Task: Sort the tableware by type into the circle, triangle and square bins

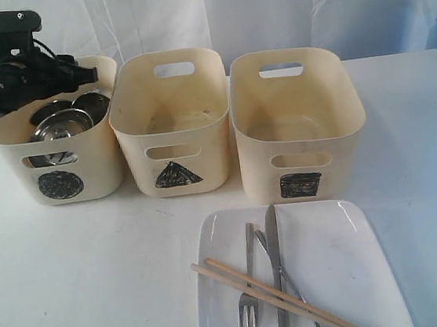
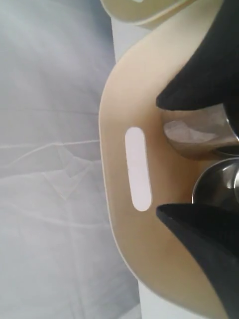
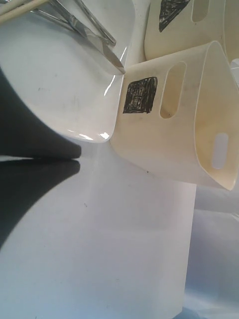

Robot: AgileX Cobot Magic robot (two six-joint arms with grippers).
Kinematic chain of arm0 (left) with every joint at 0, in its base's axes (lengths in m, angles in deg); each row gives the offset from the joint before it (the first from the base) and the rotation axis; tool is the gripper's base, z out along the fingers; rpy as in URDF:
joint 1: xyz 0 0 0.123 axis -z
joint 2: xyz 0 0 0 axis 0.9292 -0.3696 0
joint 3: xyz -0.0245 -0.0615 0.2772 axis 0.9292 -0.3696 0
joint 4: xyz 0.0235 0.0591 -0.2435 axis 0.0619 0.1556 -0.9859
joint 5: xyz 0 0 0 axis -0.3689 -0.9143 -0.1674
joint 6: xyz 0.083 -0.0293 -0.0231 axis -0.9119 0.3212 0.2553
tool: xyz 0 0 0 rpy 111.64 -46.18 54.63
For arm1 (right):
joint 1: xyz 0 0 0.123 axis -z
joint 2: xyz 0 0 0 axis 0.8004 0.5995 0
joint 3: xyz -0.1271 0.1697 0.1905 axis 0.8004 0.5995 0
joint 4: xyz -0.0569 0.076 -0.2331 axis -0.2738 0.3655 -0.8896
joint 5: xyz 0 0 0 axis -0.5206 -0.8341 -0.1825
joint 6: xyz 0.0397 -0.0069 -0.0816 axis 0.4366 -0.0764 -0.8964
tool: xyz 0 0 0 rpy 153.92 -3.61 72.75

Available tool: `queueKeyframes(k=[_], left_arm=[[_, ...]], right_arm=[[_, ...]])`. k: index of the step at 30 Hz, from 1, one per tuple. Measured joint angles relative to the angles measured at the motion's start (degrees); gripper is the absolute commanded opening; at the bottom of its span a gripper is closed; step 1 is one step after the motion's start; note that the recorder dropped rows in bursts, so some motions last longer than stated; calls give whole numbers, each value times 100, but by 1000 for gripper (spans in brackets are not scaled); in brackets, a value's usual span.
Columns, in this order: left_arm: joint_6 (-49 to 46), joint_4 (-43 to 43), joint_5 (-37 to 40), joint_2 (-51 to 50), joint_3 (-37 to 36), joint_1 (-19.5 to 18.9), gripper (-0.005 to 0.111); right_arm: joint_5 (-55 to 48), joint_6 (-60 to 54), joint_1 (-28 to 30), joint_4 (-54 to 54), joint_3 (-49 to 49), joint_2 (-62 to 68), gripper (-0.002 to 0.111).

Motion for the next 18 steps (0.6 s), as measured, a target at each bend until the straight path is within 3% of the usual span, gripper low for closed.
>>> queueKeyframes(k=[9,18], left_arm=[[-12,-10,147,699,0,0,58],[-657,-10,1841,1743,0,0,44]], right_arm=[[0,0,0,0,0,0,0],[0,0,0,0,0,0,0]])
